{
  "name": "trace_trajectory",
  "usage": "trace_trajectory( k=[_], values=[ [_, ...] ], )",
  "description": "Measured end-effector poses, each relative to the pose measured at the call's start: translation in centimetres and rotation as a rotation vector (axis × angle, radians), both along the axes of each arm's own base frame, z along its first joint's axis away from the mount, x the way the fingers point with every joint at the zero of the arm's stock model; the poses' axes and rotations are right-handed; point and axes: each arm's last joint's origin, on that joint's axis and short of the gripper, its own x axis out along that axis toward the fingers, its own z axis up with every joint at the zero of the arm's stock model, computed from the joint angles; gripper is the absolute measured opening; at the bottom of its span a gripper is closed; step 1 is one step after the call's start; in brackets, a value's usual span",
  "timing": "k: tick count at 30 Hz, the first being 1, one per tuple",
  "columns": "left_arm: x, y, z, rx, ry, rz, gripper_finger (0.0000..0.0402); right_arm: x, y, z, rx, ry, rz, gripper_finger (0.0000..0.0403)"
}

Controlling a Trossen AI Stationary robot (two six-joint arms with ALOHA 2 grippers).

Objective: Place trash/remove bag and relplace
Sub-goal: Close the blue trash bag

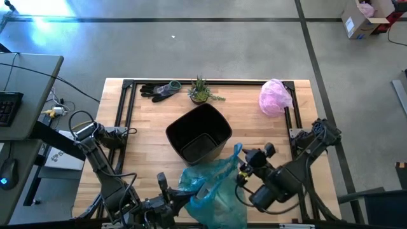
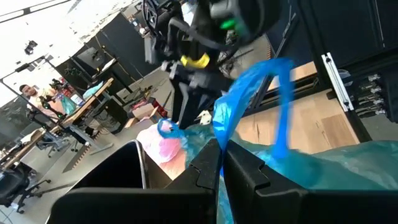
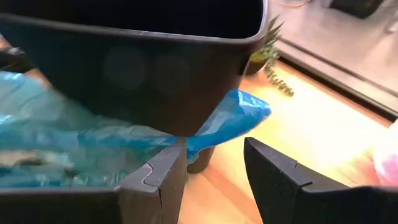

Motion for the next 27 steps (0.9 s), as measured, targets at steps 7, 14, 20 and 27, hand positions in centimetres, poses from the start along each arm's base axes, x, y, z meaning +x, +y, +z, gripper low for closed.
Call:
trace_trajectory(
  k=[7, 14, 20, 27],
  values=[
    [-0.1, -0.1, 0.0, 0.009, 0.004, -0.005, 0.0, 0.4, -0.4, -0.7, -0.065, -0.076, -0.034, 0.0146],
    [-0.1, -0.1, 0.0, 0.008, 0.004, -0.005, 0.0, 1.1, -0.6, -0.6, -0.054, -0.124, -0.05, 0.0146],
    [-0.1, -0.1, 0.0, 0.001, 0.001, -0.004, 0.0, 2.4, -0.6, -0.6, -0.043, -0.137, -0.016, 0.0144],
    [-0.1, -0.1, 0.0, -0.002, 0.0, -0.004, 0.0, 3.1, -1.2, -0.6, -0.091, -0.052, 0.039, 0.0038]
  ],
)
